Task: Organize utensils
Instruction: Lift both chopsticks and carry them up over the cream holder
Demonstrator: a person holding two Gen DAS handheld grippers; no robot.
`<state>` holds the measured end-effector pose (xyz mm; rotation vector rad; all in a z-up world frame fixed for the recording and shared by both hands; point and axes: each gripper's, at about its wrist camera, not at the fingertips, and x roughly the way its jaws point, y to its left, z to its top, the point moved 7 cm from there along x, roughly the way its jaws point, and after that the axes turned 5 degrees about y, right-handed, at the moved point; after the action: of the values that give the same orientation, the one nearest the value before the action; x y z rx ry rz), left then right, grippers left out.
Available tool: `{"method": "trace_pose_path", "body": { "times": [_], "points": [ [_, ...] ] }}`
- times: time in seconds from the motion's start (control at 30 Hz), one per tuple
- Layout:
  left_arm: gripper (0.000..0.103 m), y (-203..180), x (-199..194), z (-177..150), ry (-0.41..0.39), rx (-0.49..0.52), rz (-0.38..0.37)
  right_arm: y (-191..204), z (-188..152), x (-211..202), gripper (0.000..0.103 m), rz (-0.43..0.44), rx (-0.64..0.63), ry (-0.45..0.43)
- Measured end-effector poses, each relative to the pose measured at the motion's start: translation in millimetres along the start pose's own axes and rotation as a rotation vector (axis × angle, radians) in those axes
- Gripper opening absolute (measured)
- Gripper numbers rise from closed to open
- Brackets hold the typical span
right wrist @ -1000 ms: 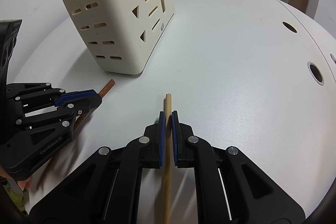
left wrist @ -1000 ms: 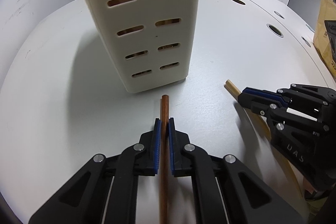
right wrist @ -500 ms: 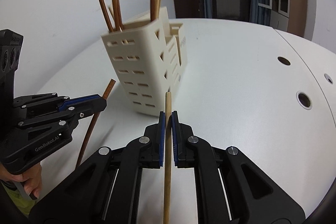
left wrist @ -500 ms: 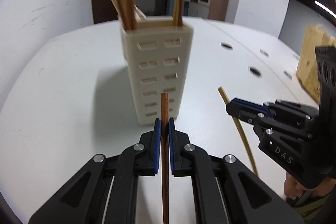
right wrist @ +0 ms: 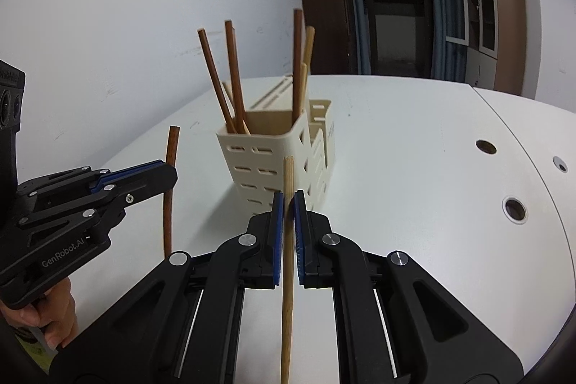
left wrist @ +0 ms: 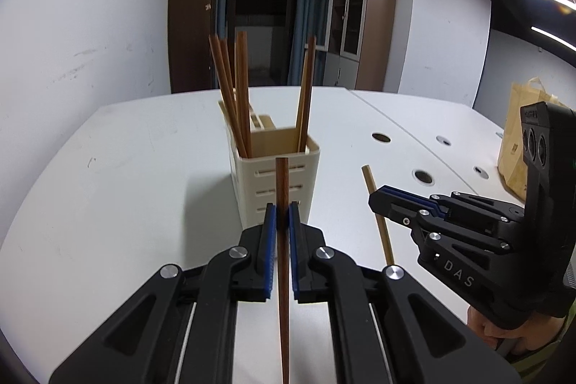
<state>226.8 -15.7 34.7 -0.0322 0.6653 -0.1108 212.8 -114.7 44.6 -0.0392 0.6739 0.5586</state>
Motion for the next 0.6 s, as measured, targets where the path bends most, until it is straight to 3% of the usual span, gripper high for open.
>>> {"method": "trace_pose_path", "body": {
  "times": [0.6],
  "points": [
    [0.007,1.6,-38.9,46.1,-0.139,0.028,0.031,25.6,57.0,-20.3,0.006,0.016,-0.055,-0.121]
  ]
}}
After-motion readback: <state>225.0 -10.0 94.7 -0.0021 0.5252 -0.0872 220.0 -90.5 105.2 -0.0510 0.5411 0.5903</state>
